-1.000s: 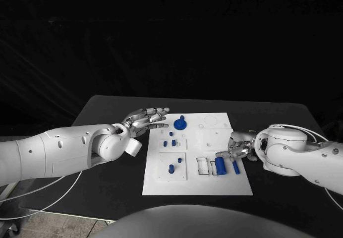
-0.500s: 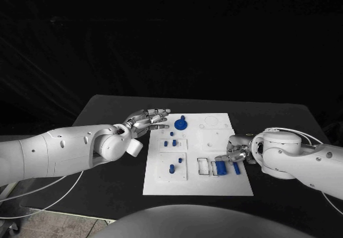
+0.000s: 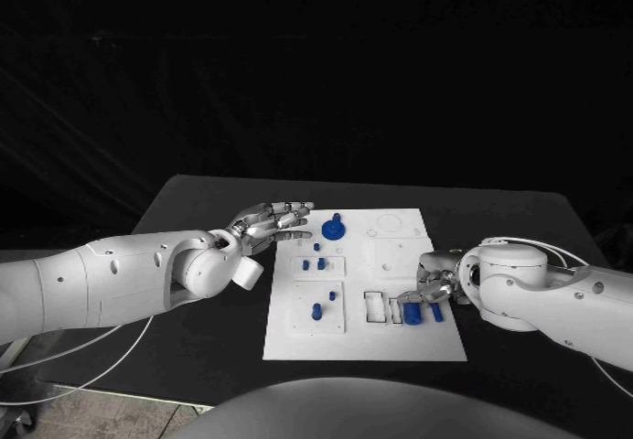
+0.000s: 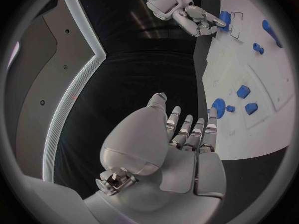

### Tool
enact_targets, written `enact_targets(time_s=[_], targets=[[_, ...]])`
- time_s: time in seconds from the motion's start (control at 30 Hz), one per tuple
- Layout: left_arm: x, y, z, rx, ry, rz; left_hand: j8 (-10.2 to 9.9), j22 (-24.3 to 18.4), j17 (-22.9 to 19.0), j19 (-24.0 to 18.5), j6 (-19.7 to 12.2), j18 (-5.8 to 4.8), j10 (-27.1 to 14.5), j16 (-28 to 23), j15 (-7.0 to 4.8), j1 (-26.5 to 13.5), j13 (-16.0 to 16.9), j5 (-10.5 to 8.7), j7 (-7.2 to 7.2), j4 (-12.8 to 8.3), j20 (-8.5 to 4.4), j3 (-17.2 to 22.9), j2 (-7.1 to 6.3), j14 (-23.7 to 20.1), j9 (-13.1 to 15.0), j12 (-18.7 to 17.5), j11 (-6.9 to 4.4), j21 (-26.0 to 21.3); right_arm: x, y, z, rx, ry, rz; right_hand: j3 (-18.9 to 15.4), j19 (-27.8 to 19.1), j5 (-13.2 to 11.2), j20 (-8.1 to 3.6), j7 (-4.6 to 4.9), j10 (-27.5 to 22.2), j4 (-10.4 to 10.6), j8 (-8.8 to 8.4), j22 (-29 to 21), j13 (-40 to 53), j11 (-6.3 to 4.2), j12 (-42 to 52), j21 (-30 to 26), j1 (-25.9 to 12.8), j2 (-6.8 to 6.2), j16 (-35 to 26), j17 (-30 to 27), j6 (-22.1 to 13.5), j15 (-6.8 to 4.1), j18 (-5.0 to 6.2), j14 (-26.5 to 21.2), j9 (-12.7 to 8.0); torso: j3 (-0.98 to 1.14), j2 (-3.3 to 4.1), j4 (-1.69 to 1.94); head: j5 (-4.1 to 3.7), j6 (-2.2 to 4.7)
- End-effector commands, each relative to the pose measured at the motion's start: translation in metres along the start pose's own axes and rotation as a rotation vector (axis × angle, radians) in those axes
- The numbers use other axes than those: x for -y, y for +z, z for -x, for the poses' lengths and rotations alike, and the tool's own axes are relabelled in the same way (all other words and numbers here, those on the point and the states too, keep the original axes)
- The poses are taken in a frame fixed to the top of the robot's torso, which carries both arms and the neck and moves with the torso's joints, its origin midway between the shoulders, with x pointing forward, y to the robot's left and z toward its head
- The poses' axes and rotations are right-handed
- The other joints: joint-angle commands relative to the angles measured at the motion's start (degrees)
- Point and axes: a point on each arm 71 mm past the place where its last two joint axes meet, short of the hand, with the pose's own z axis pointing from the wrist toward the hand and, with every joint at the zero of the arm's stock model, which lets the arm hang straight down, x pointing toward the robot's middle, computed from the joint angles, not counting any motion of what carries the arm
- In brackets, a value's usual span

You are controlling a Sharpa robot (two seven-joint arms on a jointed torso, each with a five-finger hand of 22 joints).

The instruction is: Assemble the parts on the task board

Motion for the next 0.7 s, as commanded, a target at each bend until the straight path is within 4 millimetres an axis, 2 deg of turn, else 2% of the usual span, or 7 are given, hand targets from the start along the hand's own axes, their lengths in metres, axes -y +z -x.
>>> enact_targets(time_s=[0.03, 0.2, 0.43, 0.57, 0.7], targets=[[-0.0002, 0.0005, -0.0029, -0.025, -0.005, -0.001, 0.09, -0.04, 0.08, 0.30, 0.15, -0.72, 0.16, 0.26, -0.02, 0.64, 0.05, 0.29, 0.11, -0.23, -0.12, 0.11, 0.15, 0.35, 0.02, 0.28, 0.29, 0.32, 0.0007, 0.0006, -0.0019, -0.021, -0.031, -0.014, 0.08, 1.20, 0.83, 0.35, 0.22, 6.00, -0.27, -0.57, 5.05, 15.08, 0.64, 0.21, -0.52, 0.75, -0.32, 0.19, 15.08, -0.88, 0.38, -0.39, 5.98, 0.34, -0.03, -0.01, -0.03, 0.13, 0.01], [-0.0006, 0.0008, -0.0036, -0.028, -0.007, 0.003, 0.11, -0.07, 0.08, 0.30, 0.18, -0.73, 0.18, 0.27, 0.01, 0.67, 0.05, 0.33, 0.16, -0.26, -0.12, 0.16, 0.20, 0.34, 0.02, 0.31, 0.38, 0.32, -0.0001, 0.0014, -0.0034, -0.034, -0.039, -0.014, 0.23, 1.01, 2.04, 0.55, 0.55, 6.00, -0.27, -1.16, 4.95, 15.08, 0.92, 0.21, -0.87, 1.50, -0.81, 0.19, 15.08, -1.96, 0.61, -0.34, 5.98, 1.14, -0.04, -0.02, -0.01, 0.01, 0.01], [-0.0009, 0.0008, -0.0037, -0.028, -0.007, 0.006, 0.11, -0.07, 0.09, 0.33, 0.19, -0.74, 0.20, 0.32, 0.04, 0.71, 0.05, 0.37, 0.22, -0.30, -0.12, 0.21, 0.25, 0.37, 0.02, 0.34, 0.49, 0.33, 0.0004, 0.0022, -0.0063, -0.053, -0.043, -0.017, 2.03, 0.77, 9.28, 0.72, 0.71, 6.00, -2.27, -1.96, 4.83, 15.08, 1.07, 0.21, -1.20, 5.38, -0.64, 0.19, 15.08, -3.04, 0.75, -0.21, 5.98, 3.03, -0.07, -0.01, -0.01, 0.09, 0.01], [-0.0011, 0.0010, -0.0041, -0.030, -0.007, 0.008, 0.12, -0.08, 0.09, 0.33, 0.19, -0.74, 0.21, 0.35, 0.06, 0.73, 0.05, 0.38, 0.24, -0.31, -0.12, 0.23, 0.27, 0.40, 0.02, 0.36, 0.53, 0.33, 0.0000, 0.0026, -0.0078, -0.057, -0.037, -0.014, 2.73, 0.71, 11.27, 0.76, 0.73, 6.00, -3.20, -2.33, 4.78, 15.08, 1.08, 0.21, -1.32, 6.66, -0.72, 0.19, 15.08, -3.30, 0.77, -0.18, 5.98, 3.50, -0.09, 0.01, -0.01, 0.11, 0.01], [-0.0012, 0.0013, -0.0047, -0.032, -0.008, 0.010, 0.10, -0.08, 0.09, 0.34, 0.14, -0.74, 0.21, 0.36, 0.07, 0.75, 0.05, 0.39, 0.25, -0.33, -0.12, 0.25, 0.27, 0.40, 0.01, 0.35, 0.56, 0.33, -0.0017, 0.0032, -0.0092, -0.055, -0.033, -0.006, 3.89, 0.57, 12.87, 0.77, 0.82, 6.00, -5.54, -3.25, 4.67, 15.08, 1.12, 0.21, -1.81, 9.52, -1.56, 0.19, 15.08, -4.20, 0.79, -0.10, 5.98, 3.75, -0.10, 0.00, 0.00, 0.07, 0.01]])
